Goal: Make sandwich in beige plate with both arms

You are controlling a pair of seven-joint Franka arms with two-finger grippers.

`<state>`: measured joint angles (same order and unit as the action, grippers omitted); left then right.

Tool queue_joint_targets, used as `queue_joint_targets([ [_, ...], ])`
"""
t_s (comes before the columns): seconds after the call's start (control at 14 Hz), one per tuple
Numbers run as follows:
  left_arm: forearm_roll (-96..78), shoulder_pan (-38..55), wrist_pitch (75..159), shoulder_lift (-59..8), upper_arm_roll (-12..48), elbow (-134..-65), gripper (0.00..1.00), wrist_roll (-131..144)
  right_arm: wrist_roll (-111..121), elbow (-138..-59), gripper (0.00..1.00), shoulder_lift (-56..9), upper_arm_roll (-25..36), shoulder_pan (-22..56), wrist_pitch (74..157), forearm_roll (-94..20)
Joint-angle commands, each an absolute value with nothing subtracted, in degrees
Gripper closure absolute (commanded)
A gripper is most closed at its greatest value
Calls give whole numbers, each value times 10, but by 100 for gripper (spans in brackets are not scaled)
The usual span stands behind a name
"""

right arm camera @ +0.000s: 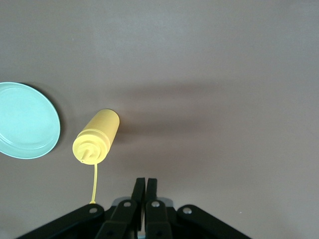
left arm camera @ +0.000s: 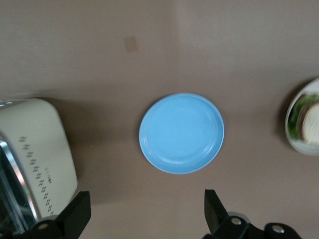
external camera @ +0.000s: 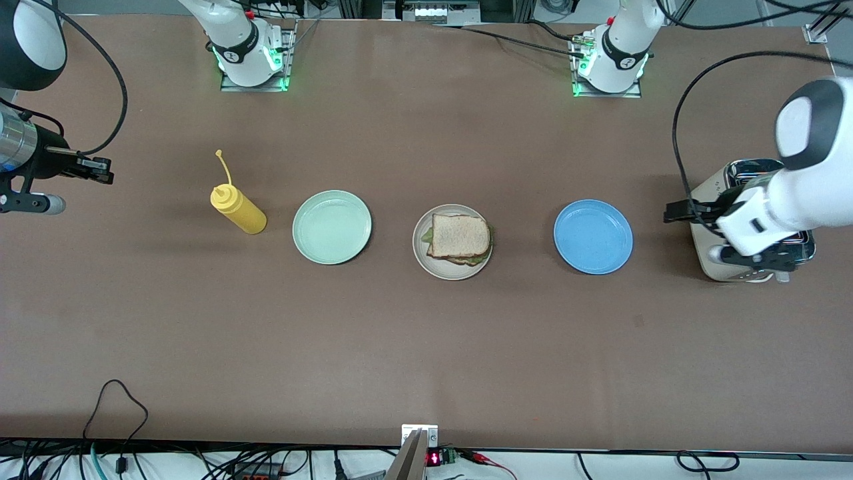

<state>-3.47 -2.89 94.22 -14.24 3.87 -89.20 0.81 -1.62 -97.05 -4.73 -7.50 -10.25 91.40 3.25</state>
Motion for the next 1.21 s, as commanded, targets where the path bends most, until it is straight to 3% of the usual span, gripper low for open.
queue_joint_targets([
  [0.0,-16,0,919,-121,-2,-832,0,69,-11,-960,90,-51,-75,-101,904,32],
  [0.07,-15,-1,918,-117,-8,-822,0,66,-11,-960,80,-52,-75,-101,904,32],
  [0.14,-15,-7,909,-109,-7,-813,0,61,-16,-958,31,-52,-75,-101,904,32],
  [0.21,-15,-9,889,-100,-5,-813,0,48,-20,-957,0,-52,-75,-100,904,32],
  [0.71,-15,-11,873,-28,-1,-896,0,40,-10,-922,0,-68,-75,-103,900,32],
  [1.14,-15,-25,879,-21,3,-909,0,-7,-6,-905,0,-76,-75,-102,899,37],
])
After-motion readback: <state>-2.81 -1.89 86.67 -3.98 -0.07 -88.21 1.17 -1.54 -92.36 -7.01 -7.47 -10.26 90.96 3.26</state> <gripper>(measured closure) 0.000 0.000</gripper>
